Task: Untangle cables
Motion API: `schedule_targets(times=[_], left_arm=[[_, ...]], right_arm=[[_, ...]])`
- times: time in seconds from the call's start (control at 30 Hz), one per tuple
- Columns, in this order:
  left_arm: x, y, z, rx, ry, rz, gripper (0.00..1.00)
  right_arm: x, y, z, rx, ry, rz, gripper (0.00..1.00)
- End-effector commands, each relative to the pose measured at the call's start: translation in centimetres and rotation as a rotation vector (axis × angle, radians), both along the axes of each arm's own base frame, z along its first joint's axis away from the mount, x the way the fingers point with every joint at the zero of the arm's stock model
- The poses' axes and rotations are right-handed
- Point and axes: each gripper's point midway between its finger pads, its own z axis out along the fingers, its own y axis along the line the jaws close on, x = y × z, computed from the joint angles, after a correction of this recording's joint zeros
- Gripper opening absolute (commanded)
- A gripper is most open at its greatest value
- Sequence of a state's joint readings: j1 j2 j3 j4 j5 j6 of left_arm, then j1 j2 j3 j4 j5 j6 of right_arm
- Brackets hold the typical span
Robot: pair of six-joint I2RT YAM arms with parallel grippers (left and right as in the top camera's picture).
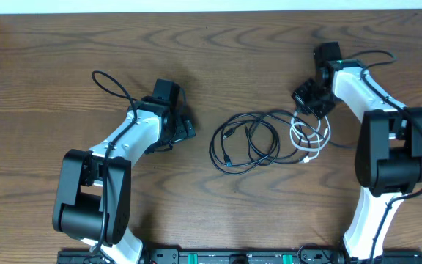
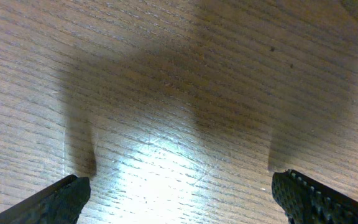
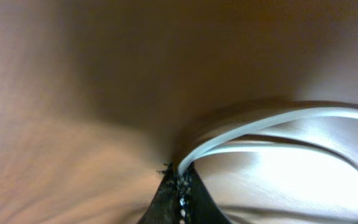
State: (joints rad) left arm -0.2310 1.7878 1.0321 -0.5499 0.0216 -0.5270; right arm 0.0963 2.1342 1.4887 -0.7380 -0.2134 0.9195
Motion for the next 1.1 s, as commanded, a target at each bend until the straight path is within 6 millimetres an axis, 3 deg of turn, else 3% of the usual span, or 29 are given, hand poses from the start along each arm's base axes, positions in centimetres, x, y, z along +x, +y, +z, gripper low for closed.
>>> schedule_targets(times=[0.0, 0.03, 0.07, 0.1, 0.2, 0.23, 0.33, 0.47, 0.5, 0.57, 0.67, 0.73, 0.77, 0.83, 0.9, 0.93, 1.07], left_arm=[[0.5, -0.1, 0.3, 0.0, -0.01, 0.001, 1.0], [0.5, -0.1, 0.3, 0.0, -0.01, 0.001, 1.0], [0.5, -0.1, 0.3, 0.0, -0.01, 0.001, 1.0], [0.5, -0.1, 0.3, 0.0, -0.01, 0.001, 1.0], [0.5, -0.1, 0.3, 0.0, -0.01, 0.001, 1.0], [0.5, -0.1, 0.3, 0.0, -0.01, 0.001, 1.0], [0.5, -0.1, 0.3, 0.0, -0.01, 0.001, 1.0], [0.5, -0.1, 0.3, 0.0, -0.01, 0.001, 1.0], [0.5, -0.1, 0.3, 0.0, -0.01, 0.001, 1.0], [0.5, -0.1, 0.3, 0.0, -0.01, 0.001, 1.0], [0.5, -0.1, 0.3, 0.0, -0.01, 0.001, 1.0], [0.5, -0.1, 0.3, 0.0, -0.01, 0.001, 1.0], [0.5, -0.1, 0.3, 0.0, -0.01, 0.001, 1.0], [0.5, -0.1, 0.3, 0.001, -0.01, 0.001, 1.0], [0.5, -0.1, 0.3, 0.001, -0.01, 0.001, 1.0], [0.5, -0.1, 0.3, 0.0, -0.01, 0.001, 1.0], [0.5, -0.1, 0.3, 0.0, -0.01, 0.001, 1.0]], right_arm=[[0.6, 3.4, -1.4, 0.095, -0.076, 0.269, 0.01], [1.4, 3.5, -0.1, 0.091, -0.117, 0.289, 0.01], [3.2, 3.6, 3.4, 0.08, -0.226, 0.339, 0.01], [4.0, 3.8, 5.7, 0.079, -0.289, 0.369, 0.01], [5.0, 4.7, 12.5, 0.085, -0.465, 0.454, 0.01], [4.9, 5.0, 15.6, 0.071, -0.538, 0.478, 0.01], [3.8, 5.4, 21.7, 0.05, -0.677, 0.513, 0.01], [1.6, 4.9, 28.2, 0.01, -0.817, 0.527, 0.01], [1.1, 4.2, 28.5, -0.024, -0.808, 0.509, 0.01], [0.2, 2.7, 27.2, -0.072, -0.713, 0.429, 0.02], [-0.9, 1.1, 22.7, -0.112, -0.531, 0.344, 0.25], [-0.9, 0.7, 20.0, -0.13, -0.466, 0.339, 0.34], [-0.9, 0.7, 18.5, -0.13, -0.427, 0.342, 0.34], [-1.4, 1.2, 15.8, -0.099, -0.343, 0.359, 0.22], [-2.3, 2.1, 13.3, -0.063, -0.257, 0.408, 0.19], [-2.8, 2.9, 12.0, -0.048, -0.228, 0.488, 0.3], [-4.4, 4.1, 9.1, -0.061, -0.127, 0.58, 0.49]])
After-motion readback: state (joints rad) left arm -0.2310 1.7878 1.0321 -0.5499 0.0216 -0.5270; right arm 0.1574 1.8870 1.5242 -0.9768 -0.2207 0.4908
